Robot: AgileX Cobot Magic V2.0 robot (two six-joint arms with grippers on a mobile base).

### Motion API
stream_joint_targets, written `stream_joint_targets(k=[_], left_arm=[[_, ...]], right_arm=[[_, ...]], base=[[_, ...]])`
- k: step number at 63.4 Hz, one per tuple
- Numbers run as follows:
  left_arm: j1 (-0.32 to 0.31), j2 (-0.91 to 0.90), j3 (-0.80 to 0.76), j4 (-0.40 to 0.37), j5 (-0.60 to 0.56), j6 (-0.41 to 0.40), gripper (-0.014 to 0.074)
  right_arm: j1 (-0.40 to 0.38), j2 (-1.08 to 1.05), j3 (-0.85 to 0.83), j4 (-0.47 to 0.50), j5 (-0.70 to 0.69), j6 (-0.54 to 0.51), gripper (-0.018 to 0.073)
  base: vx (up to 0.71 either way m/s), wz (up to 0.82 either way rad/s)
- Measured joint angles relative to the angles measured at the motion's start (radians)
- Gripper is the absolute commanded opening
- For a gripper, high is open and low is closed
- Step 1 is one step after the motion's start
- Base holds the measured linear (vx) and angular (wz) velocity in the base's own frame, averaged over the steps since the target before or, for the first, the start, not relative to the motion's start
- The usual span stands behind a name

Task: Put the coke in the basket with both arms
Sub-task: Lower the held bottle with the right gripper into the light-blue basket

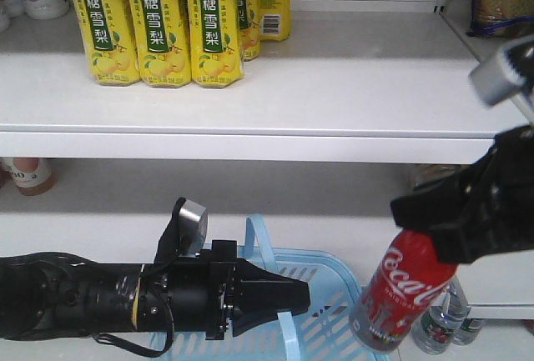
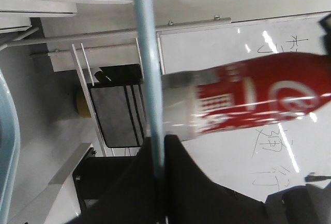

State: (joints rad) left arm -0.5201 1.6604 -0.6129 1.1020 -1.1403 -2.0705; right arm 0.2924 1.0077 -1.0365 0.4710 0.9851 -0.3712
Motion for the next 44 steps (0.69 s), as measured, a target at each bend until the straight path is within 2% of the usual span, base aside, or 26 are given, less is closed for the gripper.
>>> stream_joint_targets(k=[7, 13, 19, 27, 44], left_arm=[[0.000, 0.000, 0.000, 0.000, 0.000, 0.000, -0.0006], [0.000, 0.000, 0.000, 0.000, 0.000, 0.000, -0.0006], [0.000, 0.000, 0.000, 0.000, 0.000, 0.000, -0.0006], [0.000, 0.000, 0.000, 0.000, 0.000, 0.000, -0.0006], [0.000, 0.000, 0.000, 0.000, 0.000, 0.000, -0.0006]], right_arm=[[0.000, 0.003, 0.139, 0.066, -0.093, -0.091, -0.0005], [0.000, 0.003, 0.234, 0.176, -0.180, -0.211, -0.0005], [0.000, 0.003, 0.280, 0.276, -0.242, -0.313, -0.0005], [0.000, 0.025, 0.288, 0.356, -0.292, -0.405, -0.0005], [0.000, 0.176, 0.289, 0.383, -0.319, -0.481, -0.0005]], base=[[0.00, 0.00], [0.00, 0.00], [0.00, 0.00], [0.00, 0.00], [0.00, 0.00]])
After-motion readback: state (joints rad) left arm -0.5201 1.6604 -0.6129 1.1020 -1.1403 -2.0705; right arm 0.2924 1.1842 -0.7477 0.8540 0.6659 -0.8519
